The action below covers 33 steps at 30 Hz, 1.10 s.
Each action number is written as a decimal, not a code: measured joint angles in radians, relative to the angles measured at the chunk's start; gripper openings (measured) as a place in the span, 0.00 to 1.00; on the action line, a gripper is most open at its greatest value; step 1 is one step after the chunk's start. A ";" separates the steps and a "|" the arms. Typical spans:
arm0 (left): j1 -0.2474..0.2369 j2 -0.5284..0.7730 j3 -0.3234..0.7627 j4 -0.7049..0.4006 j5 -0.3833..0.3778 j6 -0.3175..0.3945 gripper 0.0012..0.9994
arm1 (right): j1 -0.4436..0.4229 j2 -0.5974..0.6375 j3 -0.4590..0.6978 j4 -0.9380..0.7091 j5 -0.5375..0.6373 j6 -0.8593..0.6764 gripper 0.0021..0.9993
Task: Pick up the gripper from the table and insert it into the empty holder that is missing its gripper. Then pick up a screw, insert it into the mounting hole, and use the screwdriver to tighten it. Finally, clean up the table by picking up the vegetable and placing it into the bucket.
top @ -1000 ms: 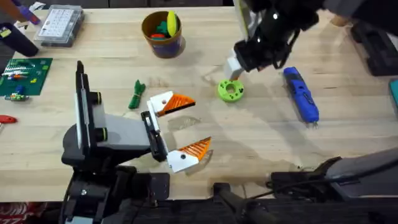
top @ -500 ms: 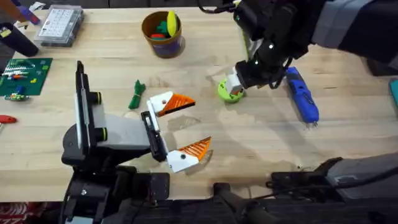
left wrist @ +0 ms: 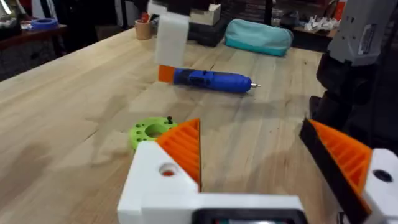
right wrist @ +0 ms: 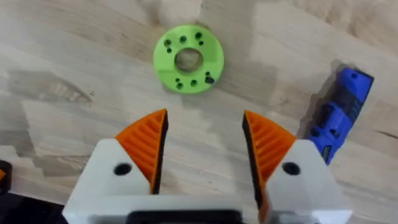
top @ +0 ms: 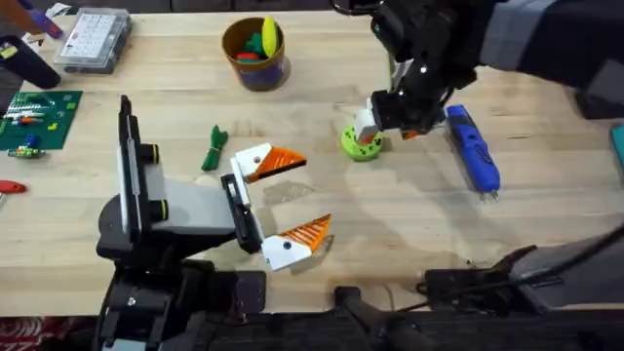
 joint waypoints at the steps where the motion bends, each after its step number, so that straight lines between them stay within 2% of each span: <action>1: 0.000 0.000 0.000 0.000 0.000 0.000 0.99 | -0.001 0.009 0.000 0.011 -0.004 0.005 0.70; 13: 0.000 0.000 0.000 0.000 0.000 0.000 0.99 | -0.009 0.071 0.000 0.053 -0.063 0.020 0.70; 19: 0.000 0.000 0.000 0.000 0.000 0.000 0.99 | -0.054 0.072 -0.001 0.057 -0.064 0.020 0.70; 33: 0.000 0.000 0.000 0.000 0.000 0.000 0.99 | -0.037 0.138 -0.002 0.075 -0.068 0.020 0.70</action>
